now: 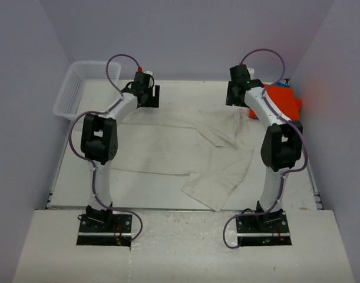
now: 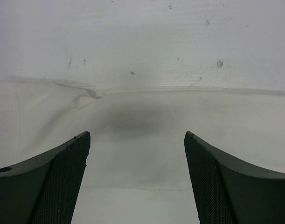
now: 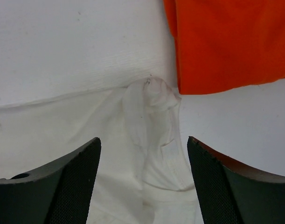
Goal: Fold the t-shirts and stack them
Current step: Fold the flattened tshirt in 1/3 of the way
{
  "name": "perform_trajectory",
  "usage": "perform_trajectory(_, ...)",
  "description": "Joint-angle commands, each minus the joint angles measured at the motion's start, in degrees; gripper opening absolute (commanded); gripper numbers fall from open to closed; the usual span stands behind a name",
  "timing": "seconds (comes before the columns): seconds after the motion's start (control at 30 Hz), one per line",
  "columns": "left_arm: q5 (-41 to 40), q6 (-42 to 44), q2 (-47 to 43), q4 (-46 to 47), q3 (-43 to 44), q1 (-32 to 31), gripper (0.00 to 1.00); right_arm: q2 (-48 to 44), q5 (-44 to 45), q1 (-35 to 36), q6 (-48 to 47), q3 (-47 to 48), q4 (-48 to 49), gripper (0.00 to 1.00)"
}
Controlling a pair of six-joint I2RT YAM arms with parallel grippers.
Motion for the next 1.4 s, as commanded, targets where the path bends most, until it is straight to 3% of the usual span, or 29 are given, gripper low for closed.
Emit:
perform_trajectory(0.0,0.8,2.3,-0.7,0.1,2.3,-0.3,0.82,4.0,-3.9,-1.7,-3.1,2.9,-1.0,0.74)
perform_trajectory(0.13,1.5,2.4,1.6,0.1,3.4,-0.3,0.82,6.7,-7.6,-3.8,-3.8,4.8,-1.5,0.57)
perform_trajectory(0.37,2.2,1.5,3.9,-0.3,5.2,-0.3,0.82,10.6,-8.7,-4.4,-4.2,9.1,-4.3,0.53)
perform_trajectory(0.53,2.1,1.7,4.2,-0.1,4.9,-0.3,0.82,12.3,-9.4,-4.5,-3.8,9.5,-4.2,0.45)
perform_trajectory(0.97,1.9,2.3,3.9,0.0,4.5,-0.3,0.82,14.5,-9.2,-5.3,-3.0,8.2,-3.6,0.43)
perform_trajectory(1.03,1.8,2.4,3.8,0.1,4.5,-0.3,0.82,15.3,-9.1,-5.4,-2.9,8.7,-3.6,0.35)
perform_trajectory(1.33,0.8,3.0,5.9,-0.4,5.8,-0.3,0.83,17.2,-9.0,-6.4,-2.8,10.9,-4.1,0.18)
perform_trajectory(1.37,0.5,3.0,6.3,-0.8,6.3,-0.3,0.83,17.1,-8.1,-6.5,-2.7,10.9,-4.1,0.12)
